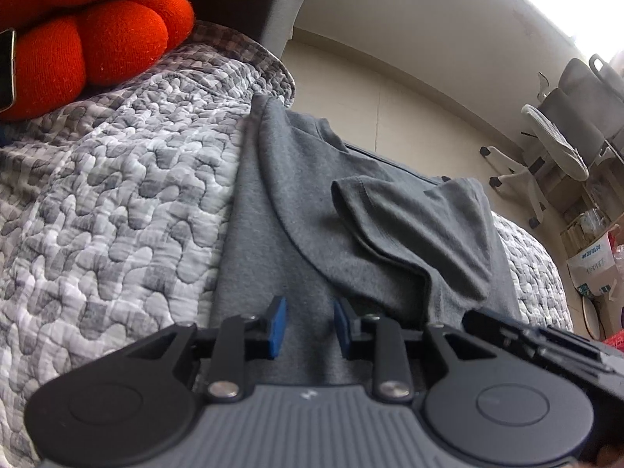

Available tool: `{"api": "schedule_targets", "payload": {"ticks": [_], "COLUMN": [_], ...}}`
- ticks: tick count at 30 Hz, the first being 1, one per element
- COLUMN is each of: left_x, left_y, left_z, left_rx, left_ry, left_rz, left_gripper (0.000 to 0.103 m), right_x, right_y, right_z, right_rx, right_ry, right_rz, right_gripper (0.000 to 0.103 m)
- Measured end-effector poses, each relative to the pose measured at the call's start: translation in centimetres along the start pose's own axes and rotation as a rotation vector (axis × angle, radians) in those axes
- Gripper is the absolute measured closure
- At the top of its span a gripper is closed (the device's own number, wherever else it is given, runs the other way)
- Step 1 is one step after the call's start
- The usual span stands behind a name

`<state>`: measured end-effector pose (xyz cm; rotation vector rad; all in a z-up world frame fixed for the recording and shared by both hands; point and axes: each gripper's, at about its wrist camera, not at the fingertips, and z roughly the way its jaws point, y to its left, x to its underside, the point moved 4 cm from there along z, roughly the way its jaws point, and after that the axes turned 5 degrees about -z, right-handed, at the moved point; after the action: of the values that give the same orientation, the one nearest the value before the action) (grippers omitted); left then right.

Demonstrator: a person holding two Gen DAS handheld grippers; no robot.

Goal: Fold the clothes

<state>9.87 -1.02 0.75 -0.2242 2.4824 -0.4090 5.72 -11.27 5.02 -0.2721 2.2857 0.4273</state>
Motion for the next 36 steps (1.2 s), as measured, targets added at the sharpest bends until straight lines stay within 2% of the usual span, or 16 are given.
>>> {"api": "schedule_targets", "payload": {"ticks": [2, 3, 6, 7, 9, 10, 12, 19, 22, 24, 25, 27, 31, 36], "left_x": [0.0, 0.0, 0.0, 0.0, 0.0, 0.0, 0.0, 0.1, 0.2, 0.3, 0.2, 0.2, 0.2, 0.5], "left_y": [-0.1, -0.1, -0.2, -0.2, -0.2, -0.2, -0.2, -0.3, -0.4, -0.4, -0.4, -0.3, -0.2, -0.6], "left_z": [0.0, 0.0, 0.0, 0.0, 0.0, 0.0, 0.0, 0.1, 0.0, 0.0, 0.0, 0.0, -0.2, -0.7], "left_rx": [0.0, 0.002, 0.006, 0.007, 0.007, 0.008, 0.008, 0.008, 0.006, 0.005, 0.005, 0.01, 0.01, -0.003], "left_ry": [0.0, 0.001, 0.002, 0.002, 0.002, 0.002, 0.002, 0.0, -0.002, -0.003, -0.003, 0.001, 0.015, 0.032], "left_rz": [0.003, 0.001, 0.0, 0.0, 0.002, 0.002, 0.004, 0.014, 0.023, 0.028, 0.028, 0.019, 0.008, 0.022], "left_gripper": [0.073, 0.072, 0.071, 0.071, 0.071, 0.07, 0.07, 0.07, 0.07, 0.07, 0.07, 0.07, 0.07, 0.07], "right_x": [0.3, 0.4, 0.5, 0.6, 0.7, 0.7, 0.3, -1.2, -0.7, -0.2, 0.0, -0.2, -0.9, -0.9], "right_y": [0.7, 1.0, 2.3, 2.8, 3.4, 3.6, 3.6, 1.7, 1.7, 2.2, 2.7, 3.3, 3.0, 3.0], "right_z": [0.3, 0.3, 0.9, 1.1, 1.8, 2.1, 2.3, 0.3, 1.2, 1.9, 2.1, 1.7, 0.0, -0.4], "right_rx": [-0.004, -0.002, -0.007, -0.009, 0.036, 0.066, 0.08, 0.03, 0.024, 0.018, 0.029, 0.033, 0.011, 0.01], "right_ry": [0.021, 0.02, 0.028, 0.03, 0.038, 0.041, 0.03, -0.111, -0.059, -0.006, 0.006, -0.002, -0.05, -0.045], "right_rz": [-0.052, -0.077, -0.132, -0.151, -0.192, -0.206, -0.18, 0.022, 0.025, -0.008, -0.039, -0.066, -0.03, -0.024], "right_gripper": [0.078, 0.069, 0.068, 0.069, 0.086, 0.086, 0.095, 0.096, 0.093, 0.085, 0.085, 0.085, 0.084, 0.084]}}
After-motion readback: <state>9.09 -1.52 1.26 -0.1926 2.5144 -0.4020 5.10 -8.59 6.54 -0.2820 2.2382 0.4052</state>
